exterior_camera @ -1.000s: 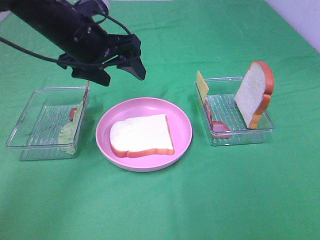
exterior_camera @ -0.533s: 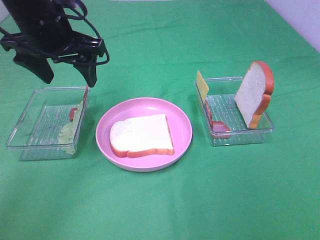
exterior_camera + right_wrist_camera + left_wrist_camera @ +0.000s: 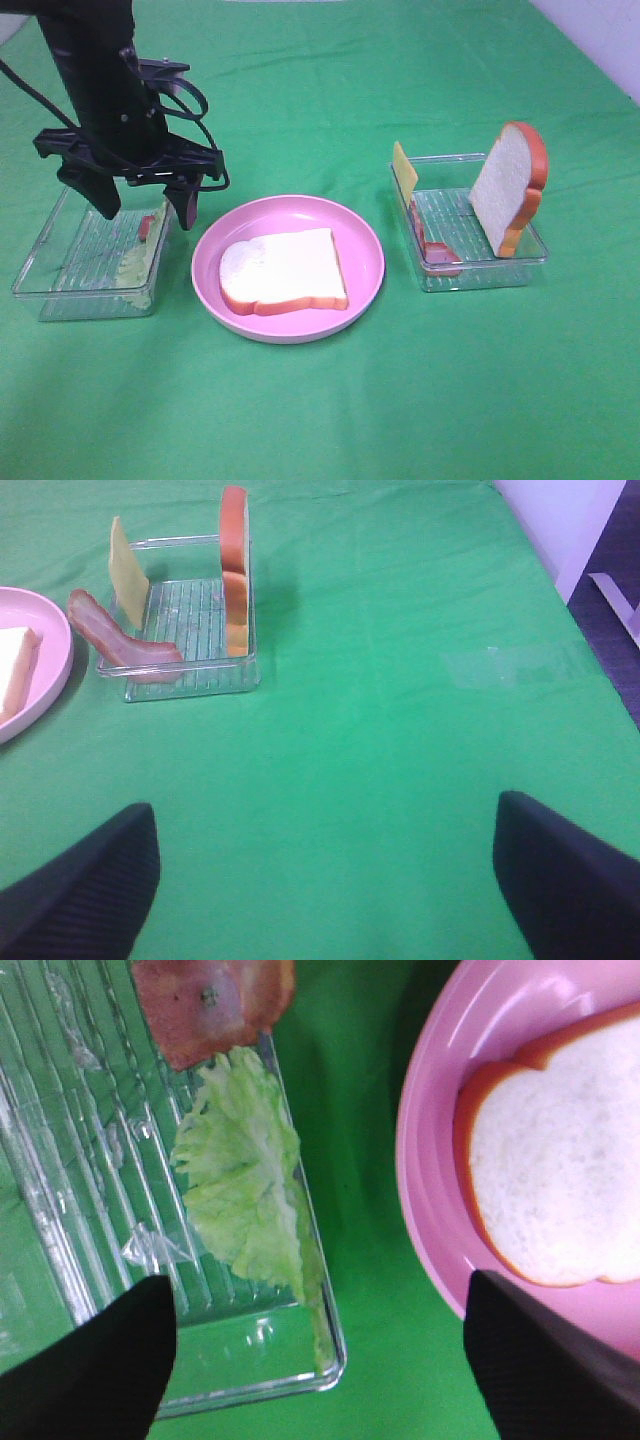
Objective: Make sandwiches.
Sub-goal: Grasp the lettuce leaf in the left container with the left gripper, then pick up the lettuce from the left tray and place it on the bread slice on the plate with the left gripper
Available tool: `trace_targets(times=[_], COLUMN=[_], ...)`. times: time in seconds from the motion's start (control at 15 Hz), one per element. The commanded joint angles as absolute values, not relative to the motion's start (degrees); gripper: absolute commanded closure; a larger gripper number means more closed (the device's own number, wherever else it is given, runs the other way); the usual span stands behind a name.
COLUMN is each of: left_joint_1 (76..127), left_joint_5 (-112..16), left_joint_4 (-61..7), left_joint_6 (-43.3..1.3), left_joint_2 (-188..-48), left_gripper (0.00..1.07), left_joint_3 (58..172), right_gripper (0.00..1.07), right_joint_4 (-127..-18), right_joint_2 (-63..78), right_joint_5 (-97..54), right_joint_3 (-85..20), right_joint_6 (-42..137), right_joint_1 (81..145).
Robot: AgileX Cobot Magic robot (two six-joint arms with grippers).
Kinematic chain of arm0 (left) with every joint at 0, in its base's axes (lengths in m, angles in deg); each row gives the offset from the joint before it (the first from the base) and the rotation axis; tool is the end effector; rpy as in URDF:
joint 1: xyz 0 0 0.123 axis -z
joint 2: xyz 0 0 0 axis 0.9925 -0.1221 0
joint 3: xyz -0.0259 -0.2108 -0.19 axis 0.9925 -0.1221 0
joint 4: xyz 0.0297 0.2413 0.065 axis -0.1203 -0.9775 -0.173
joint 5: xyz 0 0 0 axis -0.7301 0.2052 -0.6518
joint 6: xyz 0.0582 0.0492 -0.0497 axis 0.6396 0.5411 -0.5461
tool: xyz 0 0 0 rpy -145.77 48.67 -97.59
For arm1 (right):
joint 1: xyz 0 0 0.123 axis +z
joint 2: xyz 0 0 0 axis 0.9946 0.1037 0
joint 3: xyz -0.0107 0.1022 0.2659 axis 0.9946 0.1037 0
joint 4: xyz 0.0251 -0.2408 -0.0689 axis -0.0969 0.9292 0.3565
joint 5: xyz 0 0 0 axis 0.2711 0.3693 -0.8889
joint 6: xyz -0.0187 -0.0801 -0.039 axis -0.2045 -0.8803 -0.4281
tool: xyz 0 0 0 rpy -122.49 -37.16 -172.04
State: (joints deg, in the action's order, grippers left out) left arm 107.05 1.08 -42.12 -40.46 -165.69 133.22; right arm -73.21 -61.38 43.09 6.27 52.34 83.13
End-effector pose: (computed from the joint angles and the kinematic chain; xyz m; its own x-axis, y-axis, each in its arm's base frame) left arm 0.3749 -0.1664 0.1936 -0.9813 0.1481 -0.1232 0.1521 0.9881 -0.0232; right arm -0.0065 0.0017 0.2781 -0.4525 0.0169 -0.8916 0.0048 0.9999 0.0165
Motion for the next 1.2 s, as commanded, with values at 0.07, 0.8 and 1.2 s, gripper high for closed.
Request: trace_targets(times=[0.07, 0.8, 1.2], left_joint_1=[107.2, 107.2, 107.2], left_joint_5=[-0.9, -3.9, -2.4], left_joint_4=[-42.4, -42.4, -41.4], left_joint_6=[-41.0, -41.0, -41.0], left_joint_2=[-168.0, -171.1, -169.6], left_gripper=[0.36, 0.87, 1.07], left_joint_3=[133.4, 134.0, 136.0], right_gripper=[0.22, 0.22, 0.22], right_joint_4=[-73.2, -73.2, -73.2], right_joint_2=[-62.2, -62.2, -62.2], right_joint_5=[42.6, 42.6, 42.6], right_joint_3=[6.3, 6.3, 6.3], right_joint_6=[52.3, 52.3, 52.3], right_joint_1=[82.8, 82.8, 82.8])
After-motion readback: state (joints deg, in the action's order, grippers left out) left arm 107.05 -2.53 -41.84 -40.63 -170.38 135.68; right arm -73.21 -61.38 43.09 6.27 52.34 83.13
